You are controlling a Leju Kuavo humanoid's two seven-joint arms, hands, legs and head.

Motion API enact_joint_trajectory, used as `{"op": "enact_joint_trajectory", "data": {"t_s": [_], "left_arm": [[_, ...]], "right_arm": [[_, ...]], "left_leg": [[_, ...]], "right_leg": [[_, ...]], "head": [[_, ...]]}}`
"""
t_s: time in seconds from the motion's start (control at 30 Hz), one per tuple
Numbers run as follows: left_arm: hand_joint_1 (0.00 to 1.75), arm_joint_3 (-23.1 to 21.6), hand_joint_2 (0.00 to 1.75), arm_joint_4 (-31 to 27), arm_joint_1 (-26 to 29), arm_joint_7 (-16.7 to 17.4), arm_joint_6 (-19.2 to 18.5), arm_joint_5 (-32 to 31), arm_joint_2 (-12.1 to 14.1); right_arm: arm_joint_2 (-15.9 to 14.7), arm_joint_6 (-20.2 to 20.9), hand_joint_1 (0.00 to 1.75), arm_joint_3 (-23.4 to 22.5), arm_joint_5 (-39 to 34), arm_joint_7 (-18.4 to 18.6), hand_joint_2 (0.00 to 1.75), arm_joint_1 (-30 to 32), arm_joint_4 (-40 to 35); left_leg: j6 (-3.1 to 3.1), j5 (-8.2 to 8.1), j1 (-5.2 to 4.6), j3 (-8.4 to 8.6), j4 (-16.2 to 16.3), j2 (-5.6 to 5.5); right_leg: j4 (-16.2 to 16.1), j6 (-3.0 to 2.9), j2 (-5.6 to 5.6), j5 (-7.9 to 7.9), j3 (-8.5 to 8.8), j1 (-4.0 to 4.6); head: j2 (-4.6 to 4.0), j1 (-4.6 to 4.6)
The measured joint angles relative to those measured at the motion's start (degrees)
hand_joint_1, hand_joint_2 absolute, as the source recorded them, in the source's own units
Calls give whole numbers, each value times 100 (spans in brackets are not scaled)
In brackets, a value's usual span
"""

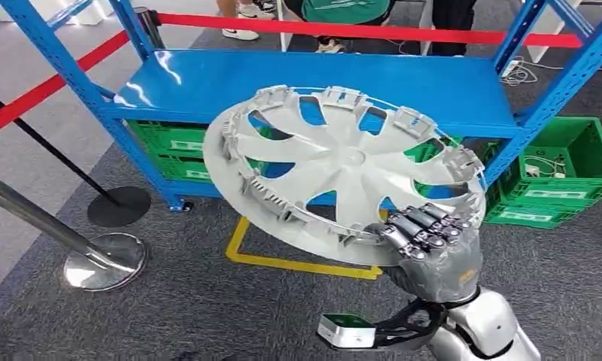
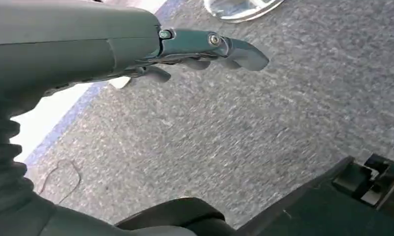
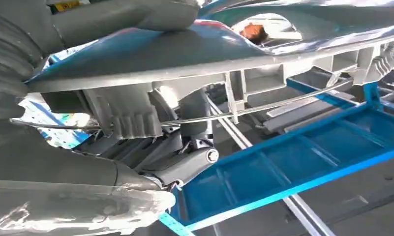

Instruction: Take the parts from the cabinet and place them on the table.

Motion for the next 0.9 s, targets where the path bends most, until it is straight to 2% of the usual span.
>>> {"op": "enact_joint_trajectory", "data": {"t_s": [0.03, 0.07, 0.1, 0.13, 0.17, 0.2, 0.23, 0.3, 0.33, 0.37, 0.4, 0.43, 0.47, 0.5, 0.53, 0.57, 0.6, 0.63, 0.67, 0.7, 0.8, 0.83, 0.87, 0.9], "left_arm": [[0, 0, 175, 0, 5, 0, 0, 2, 0], [0, 0, 175, 0, 15, 7, -11, 2, 0], [0, -2, 175, 0, 26, 18, -20, 4, -2], [0, -2, 175, 0, 31, 20, -28, 4, -2], [0, -4, 175, 0, 51, 33, -33, 4, -9], [0, -4, 175, 0, 62, 33, -31, 7, -9], [0, -4, 175, 0, 77, 33, -28, 7, -11], [0, -4, 175, 0, 136, 33, -28, 15, -4], [0, -4, 175, 0, 158, 33, -24, 39, 2], [0, -2, 175, 0, 153, 33, -15, 48, 7], [0, -2, 175, 0, 139, 33, -13, 48, 7], [0, -2, 175, 0, 138, 33, -13, 50, 4], [0, -2, 175, 0, 138, 33, -13, 52, 2], [0, -2, 175, 0, 135, 33, -13, 55, 4], [0, -2, 175, 0, 128, 33, -13, 57, 4], [0, 0, 175, 0, 122, 33, -13, 59, 2], [0, 0, 175, 0, 118, 33, -15, 72, -2], [0, 2, 175, 0, 108, 35, -18, 74, -2], [0, 4, 175, 0, 93, 39, -22, 79, -2], [0, 4, 175, 0, 85, 46, -28, 85, -2], [0, 7, 175, 0, 83, 68, -35, 98, 4], [0, 9, 175, 2, 79, 77, -35, 100, 13], [0, 9, 175, 2, 67, 76, -35, 101, 11], [0, 9, 175, 2, 49, 76, -35, 101, 9]], "right_arm": [[0, 0, 175, 11, 9, 0, 175, -21, 13], [0, 0, 175, 28, 15, 15, 175, -43, 26], [0, 0, 175, 44, 28, 37, 175, -62, 44], [0, 0, 175, 59, 44, 68, 175, -69, 52], [0, -2, 175, 66, 63, 92, 175, -88, 52], [0, -2, 175, 77, 81, 127, 175, -117, 61], [0, -2, 175, 91, 85, 172, 175, -149, 81], [0, -2, 175, 133, 98, 232, 175, -162, 122], [0, -4, 175, 140, 98, 267, 175, -155, 149], [0, -4, 175, 151, 98, 304, 175, -155, 170], [-2, -4, 175, 173, 96, 332, 175, -162, 201], [-2, -4, 175, 186, 96, 350, 175, -163, 221], [-2, -4, 175, 208, 96, 365, 175, -163, 247], [-2, -4, 175, 221, 96, 382, 175, -164, 267], [-7, -4, 175, 229, 94, 408, 175, -173, 293], [-9, -4, 175, 236, 85, 435, 175, -193, 317], [-11, -4, 175, 247, 74, 470, 175, -227, 341], [-13, -4, 175, 273, 59, 492, 175, -274, 367], [-13, -4, 175, 295, 44, 516, 175, -327, 389], [-15, -4, 175, 317, 22, 531, 175, -357, 396], [-33, -4, 175, 339, -9, 608, 175, -388, 448], [-37, -4, 175, 345, -11, 625, 175, -432, 466], [-39, -4, 175, 358, -11, 634, 175, -453, 485], [-42, -4, 175, 367, -11, 645, 175, -462, 494]], "left_leg": [[-1, 219, 9, 124, -34, 0], [5, 452, 18, 321, -246, 0], [17, 625, 29, 623, -648, 1], [27, 631, 42, 965, -1144, 1], [38, 525, 33, 1277, -1641, -4], [103, 392, 13, 1410, -1965, -16], [109, 401, -3, 1355, -1981, -19], [217, 516, -27, 1230, -1998, -15], [274, 574, -12, 1191, -2004, 14], [333, 623, -16, 1137, -2002, 13], [364, 681, -21, 1084, -2002, 15], [378, 731, -28, 1028, -1996, 16], [382, 786, -37, 967, -1991, 20], [382, 833, -42, 906, -1983, 23], [376, 881, -43, 838, -1976, 23], [366, 922, -42, 775, -1961, 22], [352, 955, -40, 716, -1944, 20], [328, 989, -37, 661, -1905, 15], [294, 1013, -63, 592, -1882, 16], [271, 1060, -62, 553, -1850, 18], [192, 1191, -50, 479, -1850, 14], [158, 1057, -41, 426, -1799, 12], [116, 788, -37, 360, -1621, 24], [82, 451, -15, 253, -1229, 24]], "right_leg": [[6, 12, -2, 65, -86, 3], [14, 27, 0, 123, -164, 5], [17, 41, 5, 180, -228, 5], [21, 62, 7, 232, -269, 5], [42, 91, 4, 273, -327, 34], [43, 118, 4, 353, -366, 32], [23, 147, 3, 432, -423, 16], [-10, 231, 8, 555, -494, -13], [46, 248, 20, 409, -577, -39], [271, 258, 22, 83, -668, -31], [741, 278, 22, -294, -765, -34], [1227, 291, 27, -561, -872, -31], [1663, 302, 26, -721, -954, -32], [1872, 308, 26, -721, -950, -32], [1825, 306, 26, -590, -818, -31], [1533, 297, 26, -386, -567, -31], [1081, 286, 26, -213, -241, -31], [511, 272, 27, -145, 151, -31], [127, 260, 38, -317, 448, -17], [-74, 230, 49, -363, 512, -10], [-12, 168, 44, -265, 352, 19], [-36, 116, 10, -203, 314, -26], [-34, 59, 10, -157, 257, -26], [-33, 30, 7, -101, 196, -23]], "head": [[0, 2], [0, 0], [0, 2], [0, -2], [0, 0], [0, 15], [0, 2], [0, 9], [0, -15], [0, 13], [0, 28], [0, 39], [0, 37], [0, 35], [0, 37], [0, 37], [0, 35], [0, 39], [0, 37], [2, 26], [0, 31], [0, 42], [0, 6], [0, -15]]}}
